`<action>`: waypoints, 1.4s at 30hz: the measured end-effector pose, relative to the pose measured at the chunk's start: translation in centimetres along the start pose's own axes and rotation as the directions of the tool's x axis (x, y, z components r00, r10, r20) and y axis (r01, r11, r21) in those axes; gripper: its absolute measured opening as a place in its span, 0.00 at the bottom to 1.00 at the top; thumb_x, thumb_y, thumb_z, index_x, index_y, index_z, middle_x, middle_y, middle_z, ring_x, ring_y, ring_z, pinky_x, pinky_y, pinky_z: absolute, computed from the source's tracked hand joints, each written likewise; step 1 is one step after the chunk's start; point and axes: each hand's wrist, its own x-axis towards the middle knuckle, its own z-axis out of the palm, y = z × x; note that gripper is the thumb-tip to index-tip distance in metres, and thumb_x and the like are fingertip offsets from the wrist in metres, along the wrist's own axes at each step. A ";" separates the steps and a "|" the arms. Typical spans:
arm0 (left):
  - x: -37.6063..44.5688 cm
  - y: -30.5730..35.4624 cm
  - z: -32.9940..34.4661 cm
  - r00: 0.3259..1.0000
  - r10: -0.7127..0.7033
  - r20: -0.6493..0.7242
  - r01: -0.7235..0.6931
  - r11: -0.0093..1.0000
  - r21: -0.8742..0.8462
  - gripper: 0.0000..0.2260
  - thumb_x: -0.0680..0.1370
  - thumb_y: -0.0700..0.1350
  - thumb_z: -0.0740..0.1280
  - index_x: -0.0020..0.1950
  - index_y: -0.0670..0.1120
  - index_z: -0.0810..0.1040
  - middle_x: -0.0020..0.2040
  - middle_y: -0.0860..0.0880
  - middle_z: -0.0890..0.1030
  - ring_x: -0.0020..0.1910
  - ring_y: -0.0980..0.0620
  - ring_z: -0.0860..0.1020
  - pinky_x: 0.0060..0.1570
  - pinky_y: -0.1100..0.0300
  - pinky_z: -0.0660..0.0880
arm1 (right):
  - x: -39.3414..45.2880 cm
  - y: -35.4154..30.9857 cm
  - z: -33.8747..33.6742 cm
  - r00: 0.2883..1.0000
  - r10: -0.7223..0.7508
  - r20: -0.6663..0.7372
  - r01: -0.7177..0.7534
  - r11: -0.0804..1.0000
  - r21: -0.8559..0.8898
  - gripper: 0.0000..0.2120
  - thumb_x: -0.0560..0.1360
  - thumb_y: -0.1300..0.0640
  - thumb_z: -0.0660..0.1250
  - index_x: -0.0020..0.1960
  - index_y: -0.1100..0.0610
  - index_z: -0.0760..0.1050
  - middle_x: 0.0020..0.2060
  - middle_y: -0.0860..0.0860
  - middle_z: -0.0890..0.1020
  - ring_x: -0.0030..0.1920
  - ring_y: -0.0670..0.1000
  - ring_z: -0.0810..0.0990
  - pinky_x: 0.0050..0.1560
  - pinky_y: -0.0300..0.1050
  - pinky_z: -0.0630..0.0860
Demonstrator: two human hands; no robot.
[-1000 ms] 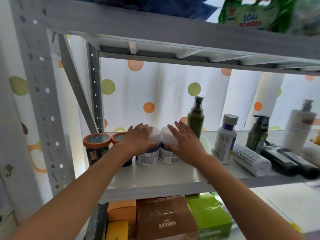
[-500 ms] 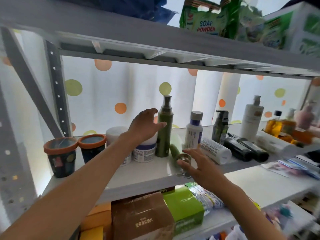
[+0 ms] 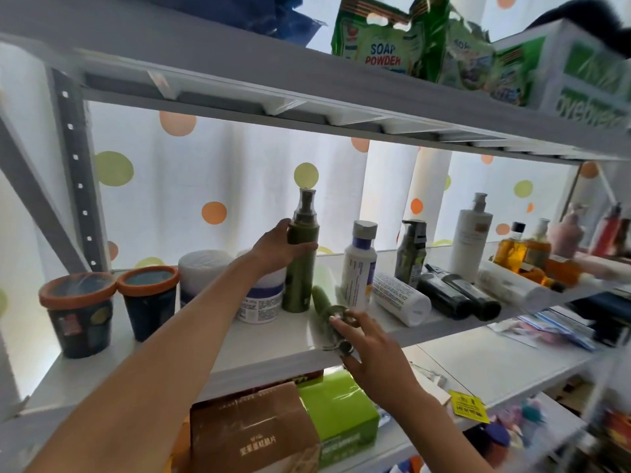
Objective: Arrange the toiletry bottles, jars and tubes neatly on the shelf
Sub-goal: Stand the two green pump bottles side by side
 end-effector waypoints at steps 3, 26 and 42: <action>0.3 -0.8 0.7 0.999 0.002 -0.044 0.002 0.997 0.073 0.26 0.75 0.56 0.69 0.68 0.48 0.65 0.60 0.50 0.79 0.56 0.46 0.78 0.56 0.50 0.73 | -0.1 0.4 0.2 0.996 -0.063 -0.065 0.064 0.998 0.014 0.23 0.71 0.57 0.72 0.65 0.50 0.75 0.64 0.50 0.77 0.56 0.53 0.80 0.48 0.45 0.80; 1.3 -2.3 0.7 0.998 -0.009 0.065 0.021 0.983 -0.182 0.24 0.62 0.58 0.72 0.58 0.62 0.73 0.54 0.58 0.80 0.56 0.52 0.78 0.62 0.44 0.72 | 19.6 1.3 -8.9 0.927 0.357 -0.117 -0.250 0.818 0.519 0.16 0.71 0.54 0.74 0.57 0.57 0.80 0.47 0.50 0.84 0.44 0.50 0.82 0.52 0.54 0.81; -0.3 -1.0 1.8 0.982 -0.017 -0.187 0.037 0.994 0.104 0.22 0.67 0.65 0.71 0.53 0.57 0.69 0.53 0.56 0.76 0.49 0.53 0.75 0.47 0.57 0.67 | 22.4 2.4 -8.5 0.967 0.247 0.064 -0.240 0.792 0.561 0.13 0.74 0.59 0.71 0.58 0.54 0.77 0.46 0.55 0.83 0.36 0.50 0.79 0.30 0.43 0.78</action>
